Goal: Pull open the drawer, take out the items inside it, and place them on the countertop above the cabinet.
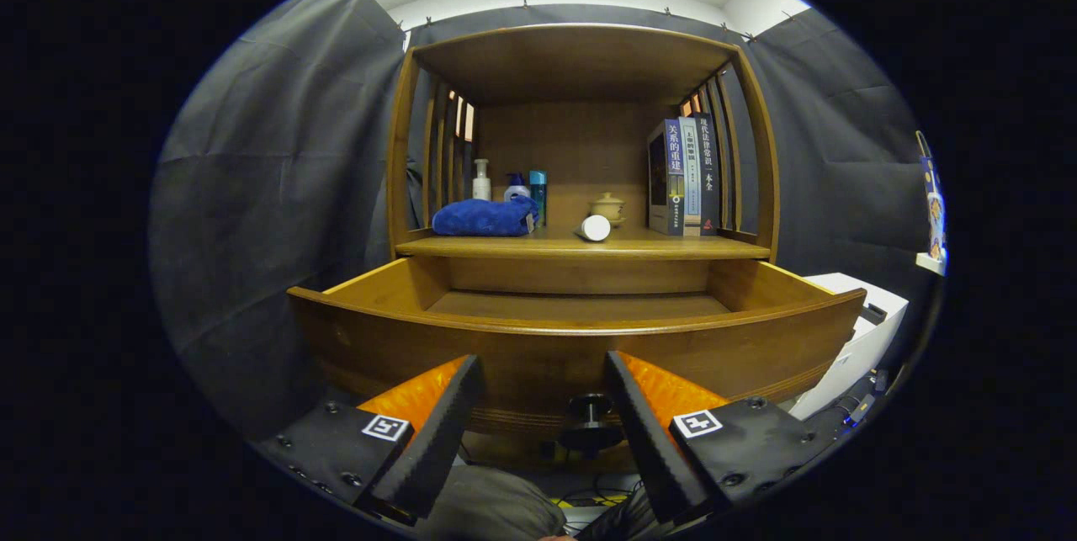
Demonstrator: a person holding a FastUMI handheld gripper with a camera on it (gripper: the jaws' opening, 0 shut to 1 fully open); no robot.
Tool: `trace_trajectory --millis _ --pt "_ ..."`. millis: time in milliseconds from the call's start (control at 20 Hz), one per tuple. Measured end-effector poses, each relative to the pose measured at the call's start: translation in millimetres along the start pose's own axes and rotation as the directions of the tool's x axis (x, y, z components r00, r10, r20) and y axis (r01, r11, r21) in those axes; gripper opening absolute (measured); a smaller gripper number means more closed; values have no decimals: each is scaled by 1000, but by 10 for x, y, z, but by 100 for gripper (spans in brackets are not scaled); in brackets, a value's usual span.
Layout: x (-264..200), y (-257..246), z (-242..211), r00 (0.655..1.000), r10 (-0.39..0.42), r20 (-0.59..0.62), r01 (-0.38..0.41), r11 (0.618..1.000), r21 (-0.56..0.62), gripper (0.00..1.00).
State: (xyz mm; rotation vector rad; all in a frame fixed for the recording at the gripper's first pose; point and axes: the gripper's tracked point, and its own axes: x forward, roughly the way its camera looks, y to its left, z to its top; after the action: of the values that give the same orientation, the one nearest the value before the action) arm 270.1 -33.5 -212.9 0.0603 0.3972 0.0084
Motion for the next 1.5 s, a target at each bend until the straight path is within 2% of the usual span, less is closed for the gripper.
trace_trajectory --millis 450,1200,1500 --pt "401 -56 137 999 -32 -3 33 999 34 98" --pt "1229 -153 218 996 -85 -21 84 996 -42 98" --pt "1547 -187 266 994 -106 -32 105 994 -38 98"
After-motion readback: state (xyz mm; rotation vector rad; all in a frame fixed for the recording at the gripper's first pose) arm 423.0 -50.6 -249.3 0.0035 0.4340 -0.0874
